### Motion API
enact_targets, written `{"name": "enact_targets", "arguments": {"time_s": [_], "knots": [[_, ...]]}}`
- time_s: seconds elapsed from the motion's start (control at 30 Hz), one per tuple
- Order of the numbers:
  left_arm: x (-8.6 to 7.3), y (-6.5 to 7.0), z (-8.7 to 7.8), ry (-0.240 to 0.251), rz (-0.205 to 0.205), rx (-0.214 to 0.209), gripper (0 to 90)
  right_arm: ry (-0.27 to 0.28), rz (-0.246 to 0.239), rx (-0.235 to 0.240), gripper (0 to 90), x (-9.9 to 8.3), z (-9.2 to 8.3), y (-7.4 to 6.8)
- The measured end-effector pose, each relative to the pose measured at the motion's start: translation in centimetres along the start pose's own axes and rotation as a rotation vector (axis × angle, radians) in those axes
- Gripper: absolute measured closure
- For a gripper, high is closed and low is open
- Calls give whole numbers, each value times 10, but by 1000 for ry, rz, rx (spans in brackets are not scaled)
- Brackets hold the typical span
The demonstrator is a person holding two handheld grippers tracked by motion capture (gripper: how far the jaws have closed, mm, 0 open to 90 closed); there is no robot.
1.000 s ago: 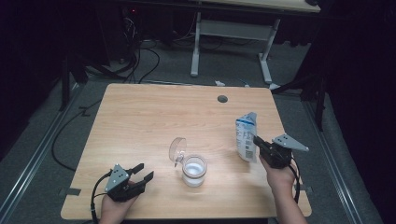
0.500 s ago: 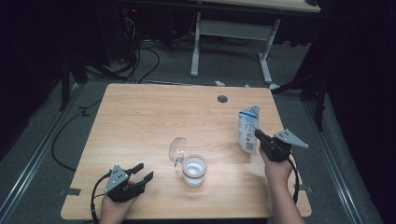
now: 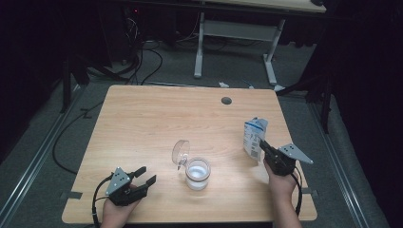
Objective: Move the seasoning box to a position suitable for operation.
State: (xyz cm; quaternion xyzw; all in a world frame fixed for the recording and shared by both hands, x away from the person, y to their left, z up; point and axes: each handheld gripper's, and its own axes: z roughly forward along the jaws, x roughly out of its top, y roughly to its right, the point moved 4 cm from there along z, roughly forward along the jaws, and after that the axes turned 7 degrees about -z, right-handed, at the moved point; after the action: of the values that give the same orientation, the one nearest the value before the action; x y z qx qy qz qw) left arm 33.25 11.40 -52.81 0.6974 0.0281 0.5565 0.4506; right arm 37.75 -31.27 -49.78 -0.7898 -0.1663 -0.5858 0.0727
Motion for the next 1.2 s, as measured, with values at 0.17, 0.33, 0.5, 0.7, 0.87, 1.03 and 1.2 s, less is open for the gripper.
{"name": "enact_targets", "arguments": {"time_s": [0.17, 0.33, 0.5, 0.7, 0.87, 1.03, 1.2], "knots": [[0, 0, 0, -1, 5, -1, 449, -2, 8, 5, 895, -2, -3, -2], [-1, 1, -1, -5, 5, -5, 448, -7, 4, 0, 889, -5, -5, -3], [-1, 1, -1, -7, 4, -10, 448, -17, 0, -10, 885, -8, -7, -2], [-2, 2, -1, -10, 5, -11, 448, -31, -12, -11, 868, -11, -7, -3], [-2, 2, -1, -10, 5, -12, 448, -36, -17, -16, 839, -11, -6, -3], [-2, 2, -1, -10, 5, -12, 448, -36, -13, -12, 813, -11, -5, -4], [-2, 2, -1, -12, 5, -12, 448, -37, -15, -20, 770, -10, -4, -4]]}}
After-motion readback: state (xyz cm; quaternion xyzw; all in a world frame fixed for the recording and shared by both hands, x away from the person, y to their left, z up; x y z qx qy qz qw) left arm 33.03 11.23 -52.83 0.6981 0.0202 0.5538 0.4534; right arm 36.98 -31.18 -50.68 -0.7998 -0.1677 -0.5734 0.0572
